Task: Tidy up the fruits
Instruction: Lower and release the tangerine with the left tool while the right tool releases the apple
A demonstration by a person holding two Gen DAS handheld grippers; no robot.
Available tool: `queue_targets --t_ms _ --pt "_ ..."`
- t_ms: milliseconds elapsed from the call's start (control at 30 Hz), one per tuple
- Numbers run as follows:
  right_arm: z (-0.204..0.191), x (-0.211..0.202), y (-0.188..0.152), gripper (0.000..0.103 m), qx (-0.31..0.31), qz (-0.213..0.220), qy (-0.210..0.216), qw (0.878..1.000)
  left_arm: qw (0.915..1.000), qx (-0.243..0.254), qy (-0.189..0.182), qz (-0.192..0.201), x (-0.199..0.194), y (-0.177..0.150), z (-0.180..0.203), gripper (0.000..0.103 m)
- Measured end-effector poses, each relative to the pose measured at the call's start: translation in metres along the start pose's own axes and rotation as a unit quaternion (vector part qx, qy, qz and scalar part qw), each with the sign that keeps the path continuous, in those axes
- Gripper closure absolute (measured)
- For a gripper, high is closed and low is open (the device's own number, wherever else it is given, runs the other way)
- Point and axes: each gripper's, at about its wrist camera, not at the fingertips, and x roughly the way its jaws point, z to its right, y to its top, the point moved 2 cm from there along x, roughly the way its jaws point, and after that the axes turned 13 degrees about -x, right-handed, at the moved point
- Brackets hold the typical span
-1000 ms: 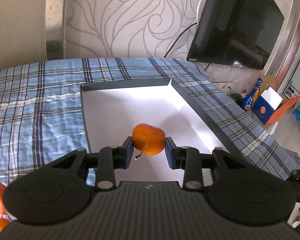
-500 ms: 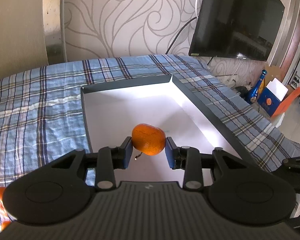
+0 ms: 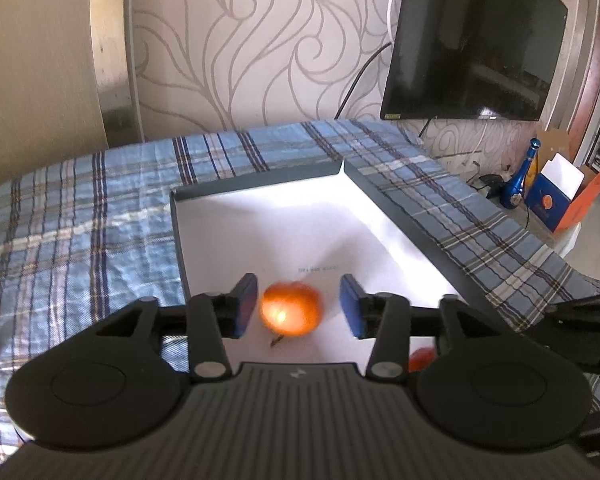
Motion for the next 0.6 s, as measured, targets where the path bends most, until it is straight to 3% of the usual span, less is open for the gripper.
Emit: queue_targets --t_ms 67,600 --pt "0.001 0.002 0.000 0.071 0.001 0.003 0.000 1.000 0.9999 0.007 -0.001 0.009 -0.008 -0.001 0.002 0.040" --pt "0.001 0.019 0.002 0.071 0.019 0.001 -0.011 1.000 0.9992 -0.006 -0.013 0.037 -0.073 -0.024 -0.025 0.040"
